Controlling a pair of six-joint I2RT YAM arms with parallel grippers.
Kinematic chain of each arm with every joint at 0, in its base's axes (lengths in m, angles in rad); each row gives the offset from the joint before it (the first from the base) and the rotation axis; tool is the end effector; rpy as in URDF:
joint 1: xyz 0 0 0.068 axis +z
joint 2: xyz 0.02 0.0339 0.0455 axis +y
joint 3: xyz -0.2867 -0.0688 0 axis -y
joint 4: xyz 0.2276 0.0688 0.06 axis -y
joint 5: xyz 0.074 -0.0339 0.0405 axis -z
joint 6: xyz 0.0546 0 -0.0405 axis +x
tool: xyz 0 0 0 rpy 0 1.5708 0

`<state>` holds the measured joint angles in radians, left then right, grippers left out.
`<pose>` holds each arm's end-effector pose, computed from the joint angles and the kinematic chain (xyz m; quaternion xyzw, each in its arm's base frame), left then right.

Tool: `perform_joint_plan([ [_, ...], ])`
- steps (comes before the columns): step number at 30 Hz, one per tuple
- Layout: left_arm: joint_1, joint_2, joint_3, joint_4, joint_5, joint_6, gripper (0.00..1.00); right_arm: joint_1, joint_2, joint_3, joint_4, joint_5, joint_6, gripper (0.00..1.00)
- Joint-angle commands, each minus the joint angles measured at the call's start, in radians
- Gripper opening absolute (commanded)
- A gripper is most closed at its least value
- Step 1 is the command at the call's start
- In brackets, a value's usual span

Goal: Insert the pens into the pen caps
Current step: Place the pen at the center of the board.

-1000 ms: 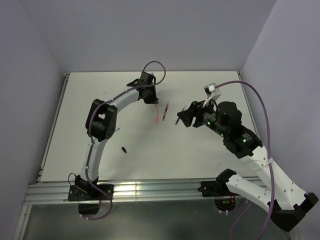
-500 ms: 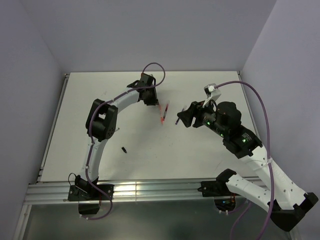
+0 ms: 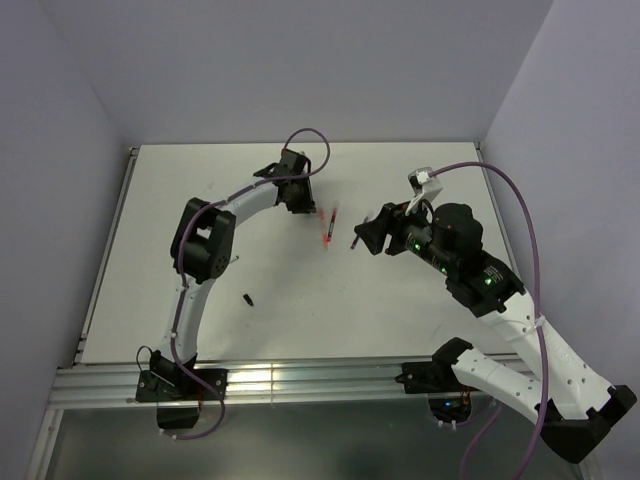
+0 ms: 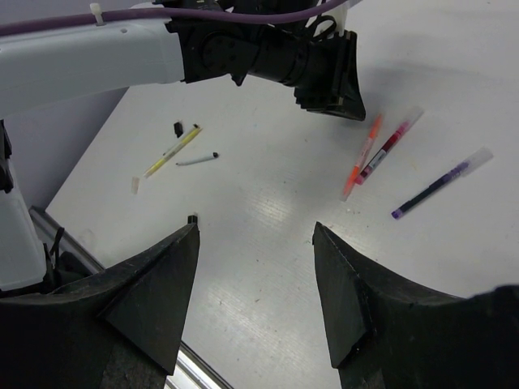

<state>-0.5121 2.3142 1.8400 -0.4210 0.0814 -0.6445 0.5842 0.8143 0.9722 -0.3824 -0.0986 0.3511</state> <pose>0.4548 -0.2607 0.1738 -0.0489 0.9415 -0.2131 0.2563 0.1336 0.0947 0.3885 -0.1213 0.7720 0.3151 0.5385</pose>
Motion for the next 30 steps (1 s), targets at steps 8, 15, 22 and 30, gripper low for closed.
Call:
perform_joint_plan([
  [8, -0.005, -0.387, -0.356, 0.152, -0.181, -0.078, 0.20, -0.009, -0.023, -0.030, 0.043, 0.007, 0.012, 0.66],
  [15, 0.001, -0.660, -0.683, 0.151, -0.440, -0.331, 0.18, -0.009, -0.026, -0.038, 0.050, -0.016, 0.019, 0.66],
  [22, 0.024, -0.866, -0.869, -0.013, -0.646, -0.769, 0.36, -0.009, -0.027, -0.043, 0.059, -0.038, 0.025, 0.66],
  [30, 0.055, -0.834, -0.820, -0.240, -0.746, -1.070, 0.48, -0.009, -0.029, -0.049, 0.065, -0.049, 0.028, 0.66],
])
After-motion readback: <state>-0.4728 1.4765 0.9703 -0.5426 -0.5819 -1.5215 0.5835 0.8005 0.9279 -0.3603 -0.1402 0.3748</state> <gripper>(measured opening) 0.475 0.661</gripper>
